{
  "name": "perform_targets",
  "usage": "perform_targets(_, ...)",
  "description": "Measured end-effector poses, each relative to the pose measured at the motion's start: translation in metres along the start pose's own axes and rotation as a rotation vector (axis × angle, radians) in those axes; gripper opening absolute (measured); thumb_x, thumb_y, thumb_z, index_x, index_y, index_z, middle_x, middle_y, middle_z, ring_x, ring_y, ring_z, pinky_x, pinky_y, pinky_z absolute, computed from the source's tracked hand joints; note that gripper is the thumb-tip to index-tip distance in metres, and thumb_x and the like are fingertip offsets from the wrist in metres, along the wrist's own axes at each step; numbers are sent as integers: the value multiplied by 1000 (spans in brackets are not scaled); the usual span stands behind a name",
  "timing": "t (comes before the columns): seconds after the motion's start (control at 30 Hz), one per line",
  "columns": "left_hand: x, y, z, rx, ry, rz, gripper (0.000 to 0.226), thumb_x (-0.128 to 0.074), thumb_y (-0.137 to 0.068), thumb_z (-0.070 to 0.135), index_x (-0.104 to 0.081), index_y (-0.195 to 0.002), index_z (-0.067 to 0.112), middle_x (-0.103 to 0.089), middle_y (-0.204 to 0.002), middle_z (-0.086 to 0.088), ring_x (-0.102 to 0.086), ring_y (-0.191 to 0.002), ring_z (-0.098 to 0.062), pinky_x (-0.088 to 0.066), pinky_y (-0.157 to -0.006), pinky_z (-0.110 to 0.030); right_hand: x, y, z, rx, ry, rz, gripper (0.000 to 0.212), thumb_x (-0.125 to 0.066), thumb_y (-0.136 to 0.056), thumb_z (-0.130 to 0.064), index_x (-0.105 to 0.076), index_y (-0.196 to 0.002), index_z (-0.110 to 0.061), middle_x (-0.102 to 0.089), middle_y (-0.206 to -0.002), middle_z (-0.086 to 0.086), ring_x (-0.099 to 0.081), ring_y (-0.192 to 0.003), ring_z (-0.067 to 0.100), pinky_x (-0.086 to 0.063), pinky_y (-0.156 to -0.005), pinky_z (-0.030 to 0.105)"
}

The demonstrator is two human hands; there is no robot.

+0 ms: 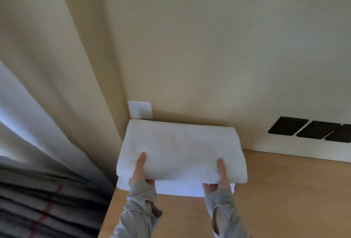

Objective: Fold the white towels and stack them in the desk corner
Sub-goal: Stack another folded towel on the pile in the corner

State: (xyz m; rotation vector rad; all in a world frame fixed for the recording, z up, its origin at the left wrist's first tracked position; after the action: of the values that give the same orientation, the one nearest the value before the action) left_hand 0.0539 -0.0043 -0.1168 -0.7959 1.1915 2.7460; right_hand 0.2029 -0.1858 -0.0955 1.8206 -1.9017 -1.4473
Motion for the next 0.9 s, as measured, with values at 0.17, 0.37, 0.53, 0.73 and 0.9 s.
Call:
perform_targets(0.17,26,-9,37,-133,-108,32,54,-83,-52,43,-63,-93,14,-67,-98,-4,-63,-100,-28,-53,-82,-39,32,-17,-39,107,172,15,65,-79,-58,-34,-59,-116,-10,-66,-110,9,-62,-100,27,-51,-89,43)
perform_targets(0.37,17,-39,102,-40,-634,-42,59,-72,-63,56,-65,-98,9,-69,-89,-11,-65,-85,-30,-54,-71,-39,12,-44,-83,-65,624,-152,63,-71,-58,-55,-65,-103,-12,-74,-92,11,-67,-93,30,-53,-77,46)
perform_targets(0.53,-44,-42,103,102,-1036,-197,70,-64,-68,65,-58,-109,8,-66,-100,-14,-62,-91,-32,-48,-87,-43,-28,-55,-105,-98,1138,-88,69,-54,-67,-75,-67,-91,-11,-74,-82,13,-67,-80,28,-51,-67,39)
perform_targets(0.73,-78,-38,127,-359,-1208,-184,54,-61,-85,47,-53,-123,10,-56,-106,-10,-50,-87,-26,-36,-80,-34,-65,-53,-108,221,1092,-167,60,-55,-89,-47,-40,-135,-13,-55,-121,10,-59,-93,25,-45,-86,36)
perform_targets(0.9,-94,-40,147,-506,-1269,-180,48,-58,-86,48,-55,-116,11,-56,-101,-8,-49,-83,-25,-35,-79,-34,-78,-44,-117,477,1016,-231,24,-54,-92,-35,-45,-108,-18,-55,-86,-6,-54,-71,7,-44,-45,7)
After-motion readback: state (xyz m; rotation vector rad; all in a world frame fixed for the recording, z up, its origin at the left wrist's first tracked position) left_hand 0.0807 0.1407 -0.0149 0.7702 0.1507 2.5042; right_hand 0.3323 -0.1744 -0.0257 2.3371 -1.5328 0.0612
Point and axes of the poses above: each hand's wrist, its own y-axis away from the middle knuckle, its own x-axis out of the back of the hand, z = x × y, the point moved 8 cm from there along -y, towards the middle knuckle
